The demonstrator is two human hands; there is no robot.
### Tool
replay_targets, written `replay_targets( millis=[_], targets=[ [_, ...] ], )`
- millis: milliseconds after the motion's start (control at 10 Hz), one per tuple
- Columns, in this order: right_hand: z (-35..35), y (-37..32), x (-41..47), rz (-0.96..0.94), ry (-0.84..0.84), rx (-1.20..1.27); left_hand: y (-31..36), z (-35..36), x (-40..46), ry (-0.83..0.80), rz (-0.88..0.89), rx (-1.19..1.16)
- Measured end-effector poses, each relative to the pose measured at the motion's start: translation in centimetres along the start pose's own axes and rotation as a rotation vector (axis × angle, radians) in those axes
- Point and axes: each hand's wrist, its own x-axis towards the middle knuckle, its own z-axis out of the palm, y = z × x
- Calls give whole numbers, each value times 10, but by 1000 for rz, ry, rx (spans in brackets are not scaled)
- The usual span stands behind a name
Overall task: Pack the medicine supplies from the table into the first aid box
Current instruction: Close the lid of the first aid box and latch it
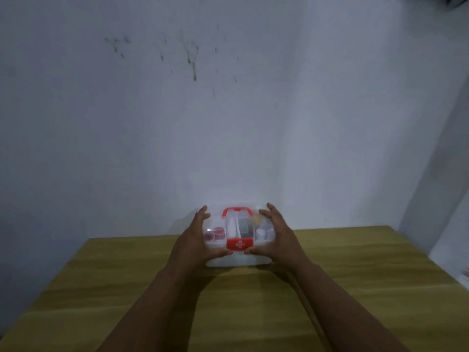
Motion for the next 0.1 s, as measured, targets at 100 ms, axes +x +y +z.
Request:
replay_targets(
  millis=[100],
  targets=[
    [-13, -17, 2, 29, -125, -187, 23, -15, -1, -87, -15, 97]
  ],
)
